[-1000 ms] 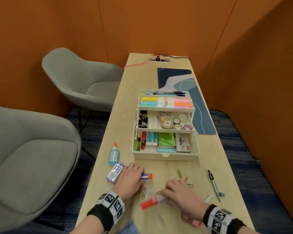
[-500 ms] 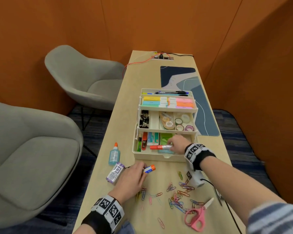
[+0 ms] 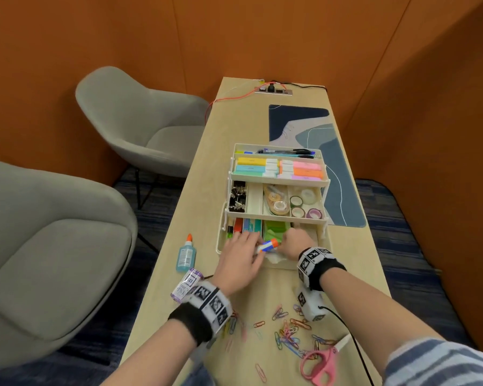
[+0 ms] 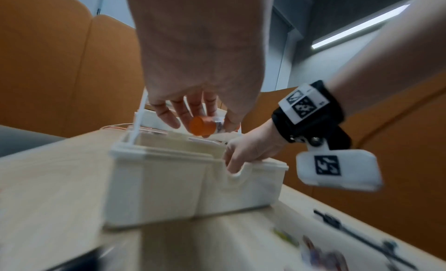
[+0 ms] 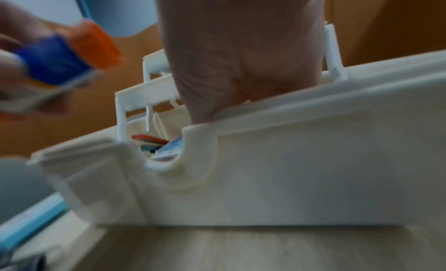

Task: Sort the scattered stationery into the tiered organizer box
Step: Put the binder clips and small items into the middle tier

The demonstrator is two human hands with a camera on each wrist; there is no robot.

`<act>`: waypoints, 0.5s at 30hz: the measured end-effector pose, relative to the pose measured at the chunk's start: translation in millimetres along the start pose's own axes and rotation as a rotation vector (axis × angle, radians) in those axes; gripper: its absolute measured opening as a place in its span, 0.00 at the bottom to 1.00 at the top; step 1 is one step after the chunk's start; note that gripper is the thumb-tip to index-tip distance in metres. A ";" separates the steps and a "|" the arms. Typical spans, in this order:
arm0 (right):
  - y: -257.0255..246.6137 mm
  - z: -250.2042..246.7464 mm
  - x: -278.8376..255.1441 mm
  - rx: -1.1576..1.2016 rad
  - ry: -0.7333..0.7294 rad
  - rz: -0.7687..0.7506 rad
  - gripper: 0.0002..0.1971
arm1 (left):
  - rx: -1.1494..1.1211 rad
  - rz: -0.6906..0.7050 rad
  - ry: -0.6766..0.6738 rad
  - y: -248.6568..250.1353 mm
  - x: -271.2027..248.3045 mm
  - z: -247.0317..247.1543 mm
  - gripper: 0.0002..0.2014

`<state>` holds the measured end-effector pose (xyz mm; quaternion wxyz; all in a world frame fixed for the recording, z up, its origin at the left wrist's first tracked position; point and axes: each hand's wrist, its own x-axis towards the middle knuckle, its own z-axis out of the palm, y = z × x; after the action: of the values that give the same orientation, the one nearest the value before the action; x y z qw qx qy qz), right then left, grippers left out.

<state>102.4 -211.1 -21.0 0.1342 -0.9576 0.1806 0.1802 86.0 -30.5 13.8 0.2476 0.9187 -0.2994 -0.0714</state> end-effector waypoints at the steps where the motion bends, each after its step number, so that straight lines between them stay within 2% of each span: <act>1: 3.4 -1.3 -2.3 0.040 0.012 0.008 0.07 | 0.029 -0.007 -0.009 4.7 14.8 3.6 0.12; 2: 7.6 -4.4 -7.5 0.076 0.038 0.004 0.06 | 0.070 -0.018 -0.051 8.4 30.4 7.8 0.12; 6: 32.5 -15.0 -49.4 0.271 0.273 -0.055 0.11 | 0.231 -0.073 -0.456 18.5 78.2 22.4 0.14; 8: 46.0 -16.7 -79.1 0.367 0.332 -0.084 0.10 | 0.281 -0.083 -0.584 21.3 88.6 28.4 0.13; 10: 61.6 -12.7 -104.6 0.426 0.335 -0.065 0.09 | 0.317 -0.075 -0.605 21.9 92.9 33.9 0.12; 15: 91.5 17.9 -146.6 0.469 0.240 -0.029 0.05 | 0.330 -0.087 -0.483 20.0 88.5 44.2 0.09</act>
<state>-66.5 -244.0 3.1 0.3327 -0.9173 0.2182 0.0164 135.1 -114.5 -13.0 0.0132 0.9148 -0.3176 -0.2491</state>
